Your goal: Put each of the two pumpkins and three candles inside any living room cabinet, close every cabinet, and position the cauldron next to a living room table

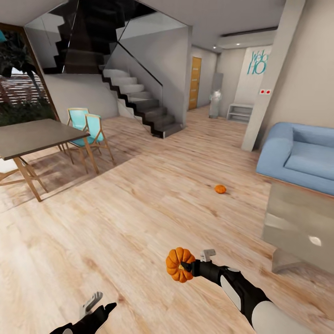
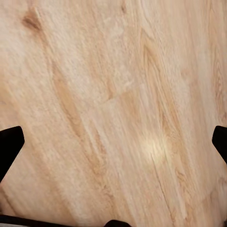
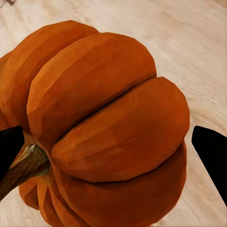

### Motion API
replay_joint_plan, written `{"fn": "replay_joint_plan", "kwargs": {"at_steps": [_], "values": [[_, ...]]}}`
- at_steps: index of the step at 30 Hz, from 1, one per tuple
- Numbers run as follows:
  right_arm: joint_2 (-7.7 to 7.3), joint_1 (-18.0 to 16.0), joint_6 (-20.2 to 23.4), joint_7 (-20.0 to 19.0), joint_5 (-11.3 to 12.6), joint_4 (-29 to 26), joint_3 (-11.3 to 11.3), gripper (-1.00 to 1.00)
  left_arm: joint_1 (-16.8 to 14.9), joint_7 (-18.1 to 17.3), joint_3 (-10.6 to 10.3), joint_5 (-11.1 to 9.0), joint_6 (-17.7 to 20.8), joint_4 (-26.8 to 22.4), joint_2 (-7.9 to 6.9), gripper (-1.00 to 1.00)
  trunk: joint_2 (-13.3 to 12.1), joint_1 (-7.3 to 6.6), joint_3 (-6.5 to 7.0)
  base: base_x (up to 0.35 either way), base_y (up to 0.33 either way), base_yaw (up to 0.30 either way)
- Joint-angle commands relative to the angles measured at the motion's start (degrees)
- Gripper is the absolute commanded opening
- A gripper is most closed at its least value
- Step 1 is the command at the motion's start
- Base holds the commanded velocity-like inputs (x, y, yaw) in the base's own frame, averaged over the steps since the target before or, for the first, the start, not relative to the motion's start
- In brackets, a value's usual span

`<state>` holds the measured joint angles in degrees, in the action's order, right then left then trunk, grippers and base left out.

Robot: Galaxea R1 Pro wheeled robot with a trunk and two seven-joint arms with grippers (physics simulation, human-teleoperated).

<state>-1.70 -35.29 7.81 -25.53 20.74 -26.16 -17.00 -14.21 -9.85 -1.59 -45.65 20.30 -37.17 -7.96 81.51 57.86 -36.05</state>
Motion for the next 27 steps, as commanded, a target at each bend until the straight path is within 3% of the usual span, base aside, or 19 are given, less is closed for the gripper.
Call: {"fn": "replay_joint_plan", "kwargs": {"at_steps": [1,19,27], "values": [[-0.06,0.0,0.4,0.1,0.7,-0.1,-0.2,-1.00,0.0,0.0,-0.2,-0.5,0.2,0.0,-0.05,1.00,0.0,0.02,-0.11,0.249,0.257,-0.001],[-0.06,0.0,-0.1,0.1,0.8,-0.1,-0.2,-1.00,0.0,0.0,-0.2,-0.5,0.2,0.0,-0.03,1.00,0.0,0.02,-1.04,0.249,0.257,-0.040],[-0.06,0.0,-0.1,0.1,0.9,-0.1,-0.1,-1.00,0.0,0.0,-0.2,-0.5,0.2,0.0,-0.03,1.00,0.0,0.02,-1.28,0.249,0.257,-0.213]]}}
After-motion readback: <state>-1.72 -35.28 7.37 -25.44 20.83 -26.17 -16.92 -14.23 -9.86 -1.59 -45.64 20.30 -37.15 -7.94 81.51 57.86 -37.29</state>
